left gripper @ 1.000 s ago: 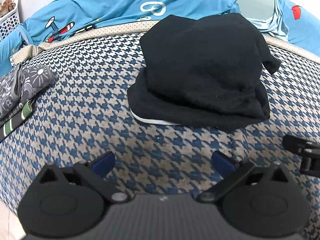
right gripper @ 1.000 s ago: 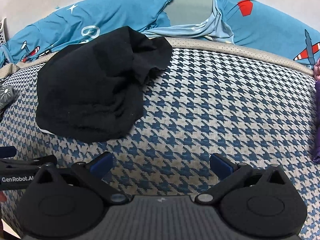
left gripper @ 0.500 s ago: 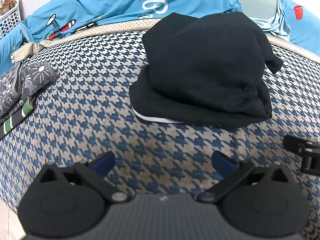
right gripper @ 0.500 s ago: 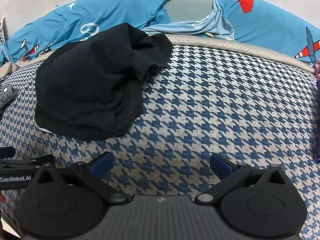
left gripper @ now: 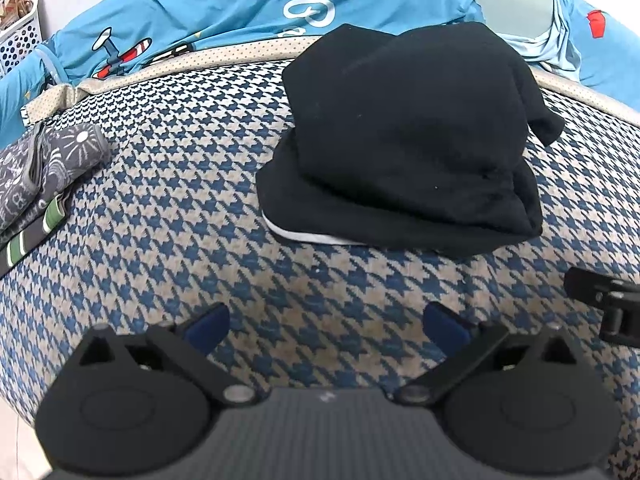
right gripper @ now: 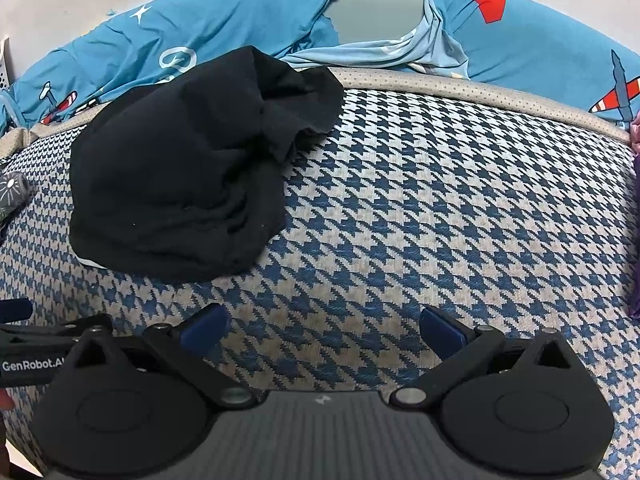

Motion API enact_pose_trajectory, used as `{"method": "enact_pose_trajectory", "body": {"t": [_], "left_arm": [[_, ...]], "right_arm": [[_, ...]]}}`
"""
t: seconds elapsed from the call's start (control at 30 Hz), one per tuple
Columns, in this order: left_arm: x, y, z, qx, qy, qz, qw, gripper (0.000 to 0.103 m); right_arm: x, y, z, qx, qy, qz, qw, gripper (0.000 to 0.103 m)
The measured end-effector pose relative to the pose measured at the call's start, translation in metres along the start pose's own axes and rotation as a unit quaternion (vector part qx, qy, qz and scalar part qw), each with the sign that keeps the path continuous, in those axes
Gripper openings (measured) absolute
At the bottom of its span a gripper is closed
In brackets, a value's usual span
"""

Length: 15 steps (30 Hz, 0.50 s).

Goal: Fold clothes

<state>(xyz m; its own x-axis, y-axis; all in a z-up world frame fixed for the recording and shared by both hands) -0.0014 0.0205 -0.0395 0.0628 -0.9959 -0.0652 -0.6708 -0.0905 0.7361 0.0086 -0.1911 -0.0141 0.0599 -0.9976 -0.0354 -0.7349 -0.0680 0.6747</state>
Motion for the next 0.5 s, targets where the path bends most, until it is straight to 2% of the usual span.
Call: {"method": "enact_pose_trajectory", "body": {"t": [0.5], "left_arm": [[-0.0018,-0.0003,-0.0001,0.002,-0.004,-0.005,1.0000,0.103]], "right_arm": [[-0.0015,-0.0020,0.0010,0.000,0.002,0.001,1.000,0.103]]}}
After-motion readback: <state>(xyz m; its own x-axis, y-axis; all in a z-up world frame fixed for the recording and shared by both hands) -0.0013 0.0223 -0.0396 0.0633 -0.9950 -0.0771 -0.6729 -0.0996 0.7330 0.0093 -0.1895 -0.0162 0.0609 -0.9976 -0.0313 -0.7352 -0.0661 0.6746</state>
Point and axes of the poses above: each gripper's, at about its wrist camera, not at the fingertips, and y roughly against the way its jaws point, x to its right, z to its underside, the point moved 5 cm from there along -y, roughly the way its jaws point, and after that the axes turned 11 degrees about x, right-handed, at the moved point
